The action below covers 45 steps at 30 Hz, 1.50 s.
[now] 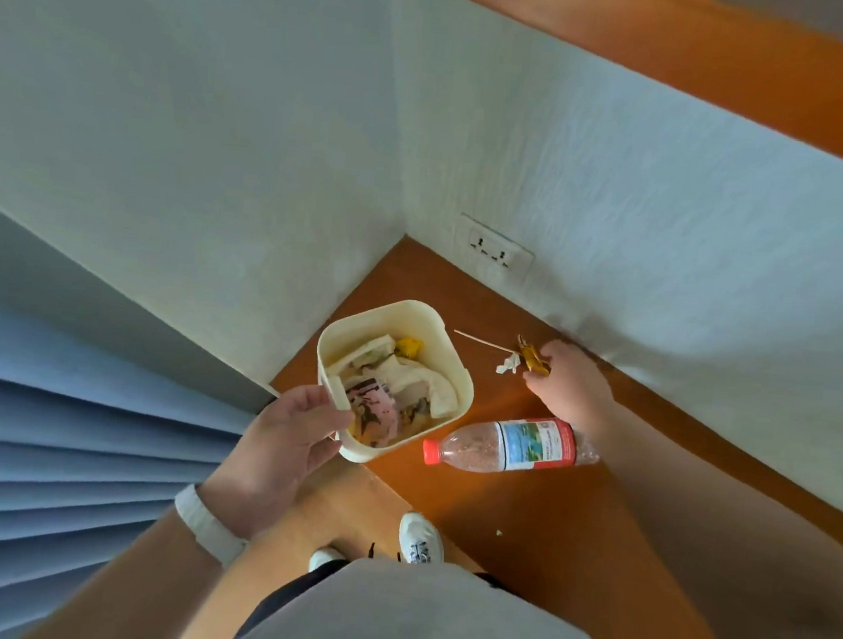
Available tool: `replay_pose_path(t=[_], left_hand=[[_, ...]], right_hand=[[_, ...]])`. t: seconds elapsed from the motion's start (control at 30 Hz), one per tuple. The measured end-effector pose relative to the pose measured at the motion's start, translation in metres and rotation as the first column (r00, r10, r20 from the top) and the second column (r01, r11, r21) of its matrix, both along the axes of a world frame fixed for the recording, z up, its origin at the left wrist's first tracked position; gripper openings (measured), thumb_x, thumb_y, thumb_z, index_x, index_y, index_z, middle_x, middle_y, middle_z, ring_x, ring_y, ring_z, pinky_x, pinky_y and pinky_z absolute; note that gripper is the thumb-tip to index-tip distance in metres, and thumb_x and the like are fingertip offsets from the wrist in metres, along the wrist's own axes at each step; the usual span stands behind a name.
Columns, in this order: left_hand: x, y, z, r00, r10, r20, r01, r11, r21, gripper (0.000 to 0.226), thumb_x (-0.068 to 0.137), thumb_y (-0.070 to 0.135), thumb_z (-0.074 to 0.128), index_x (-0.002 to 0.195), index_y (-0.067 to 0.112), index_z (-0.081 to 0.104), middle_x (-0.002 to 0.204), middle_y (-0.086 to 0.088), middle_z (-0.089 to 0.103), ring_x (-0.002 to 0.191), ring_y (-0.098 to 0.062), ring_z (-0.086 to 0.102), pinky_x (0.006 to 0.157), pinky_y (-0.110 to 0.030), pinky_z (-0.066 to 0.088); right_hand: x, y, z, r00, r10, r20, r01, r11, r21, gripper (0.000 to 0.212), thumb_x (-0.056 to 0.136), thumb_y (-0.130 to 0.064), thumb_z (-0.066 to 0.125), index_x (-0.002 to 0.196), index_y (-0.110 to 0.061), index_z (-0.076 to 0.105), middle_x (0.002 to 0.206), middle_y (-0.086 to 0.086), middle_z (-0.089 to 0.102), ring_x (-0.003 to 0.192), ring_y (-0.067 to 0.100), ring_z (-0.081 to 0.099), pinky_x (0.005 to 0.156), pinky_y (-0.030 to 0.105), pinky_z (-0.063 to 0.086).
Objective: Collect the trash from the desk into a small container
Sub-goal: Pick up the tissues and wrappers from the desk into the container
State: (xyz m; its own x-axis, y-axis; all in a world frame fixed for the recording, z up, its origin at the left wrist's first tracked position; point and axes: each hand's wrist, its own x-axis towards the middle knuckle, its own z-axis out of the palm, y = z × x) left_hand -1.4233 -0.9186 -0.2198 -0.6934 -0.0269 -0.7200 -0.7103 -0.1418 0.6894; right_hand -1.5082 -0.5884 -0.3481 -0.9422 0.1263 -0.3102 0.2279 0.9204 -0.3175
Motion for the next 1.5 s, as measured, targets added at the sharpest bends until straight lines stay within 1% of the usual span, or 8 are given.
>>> replay_pose_path(t=[0.23,0.43,0.53,0.77,0.87,1.03,1.17,1.5], left_hand=[[0.007,0.008,-0.008,0.999,0.038,-0.018,-0.038,0.999,0.000,0.025,0.094,0.008,0.063,0.118,0.005,0.065,0.114,-0.016,0.075,0.112,-0.029,0.071,0.090,-0.037,0.056],[0.007,0.018,-0.007,0.999,0.037,-0.013,-0.038,0.999,-0.020,0.023,0.094,0.008,0.062,0.117,0.007,0.065,0.115,-0.016,0.074,0.112,-0.028,0.070,0.093,-0.039,0.055],[0.007,0.022,-0.005,0.999,0.032,-0.015,-0.032,0.999,-0.032,0.024,0.094,0.007,0.063,0.118,0.008,0.064,0.117,-0.016,0.073,0.113,-0.029,0.069,0.092,-0.038,0.055],[0.012,0.022,0.001,0.999,0.045,-0.005,-0.045,0.999,-0.024,0.024,0.094,0.005,0.063,0.118,0.009,0.063,0.117,-0.015,0.074,0.113,-0.029,0.070,0.087,-0.036,0.057],[0.015,0.022,0.004,0.999,0.036,-0.007,-0.036,0.999,-0.019,0.024,0.094,0.005,0.063,0.119,0.008,0.062,0.118,-0.015,0.074,0.113,-0.029,0.070,0.093,-0.038,0.057],[0.020,0.017,0.004,0.999,0.016,-0.029,-0.016,1.000,-0.010,0.027,0.094,0.008,0.064,0.121,0.008,0.062,0.120,-0.016,0.073,0.115,-0.029,0.070,0.090,-0.035,0.056],[0.022,0.012,0.006,0.999,0.004,-0.045,-0.004,1.000,0.009,0.026,0.096,0.009,0.062,0.122,0.007,0.062,0.119,-0.014,0.075,0.114,-0.028,0.071,0.094,-0.036,0.054],[0.022,0.002,0.005,0.998,0.036,-0.042,-0.035,0.999,0.016,0.024,0.096,0.008,0.063,0.120,0.008,0.063,0.120,-0.014,0.074,0.114,-0.027,0.070,0.093,-0.036,0.056]], right_hand=[[-0.004,0.008,-0.019,0.999,-0.004,0.032,0.003,1.000,0.013,0.023,0.088,-0.036,0.067,0.103,-0.023,0.055,0.084,-0.006,0.054,0.072,0.009,0.058,0.063,0.024,0.050],[-0.008,0.009,-0.007,0.998,-0.047,0.036,0.050,0.995,-0.082,0.010,0.086,-0.028,0.065,0.085,-0.023,0.056,0.078,-0.003,0.058,0.060,0.011,0.060,0.056,0.030,0.054],[-0.002,0.003,0.013,0.995,-0.086,-0.058,0.073,0.977,-0.203,0.009,0.086,-0.026,0.063,0.092,-0.020,0.061,0.088,-0.001,0.058,0.066,0.012,0.059,0.063,0.032,0.057],[0.020,-0.026,0.094,0.948,-0.075,-0.309,-0.076,0.891,-0.448,0.022,0.090,-0.025,0.062,0.111,-0.020,0.060,0.098,-0.007,0.055,0.075,0.005,0.057,0.060,0.014,0.042],[0.035,-0.046,0.119,0.922,0.097,-0.375,-0.268,0.859,-0.437,0.024,0.089,-0.027,0.062,0.112,-0.020,0.061,0.097,-0.012,0.053,0.078,0.004,0.056,0.064,0.015,0.045],[0.050,-0.081,0.138,0.807,0.452,-0.380,-0.574,0.749,-0.331,0.028,0.086,-0.030,0.062,0.111,-0.019,0.064,0.100,-0.011,0.052,0.078,0.011,0.056,0.066,0.033,0.054],[0.053,-0.103,0.150,0.705,0.631,-0.323,-0.708,0.647,-0.283,0.030,0.085,-0.027,0.061,0.114,-0.019,0.064,0.097,-0.016,0.047,0.085,0.005,0.049,0.074,0.030,0.051],[0.048,-0.112,0.152,0.623,0.751,-0.219,-0.782,0.590,-0.200,0.026,0.085,-0.032,0.055,0.104,-0.022,0.070,0.091,-0.008,0.056,0.082,0.012,0.052,0.073,0.035,0.053]])
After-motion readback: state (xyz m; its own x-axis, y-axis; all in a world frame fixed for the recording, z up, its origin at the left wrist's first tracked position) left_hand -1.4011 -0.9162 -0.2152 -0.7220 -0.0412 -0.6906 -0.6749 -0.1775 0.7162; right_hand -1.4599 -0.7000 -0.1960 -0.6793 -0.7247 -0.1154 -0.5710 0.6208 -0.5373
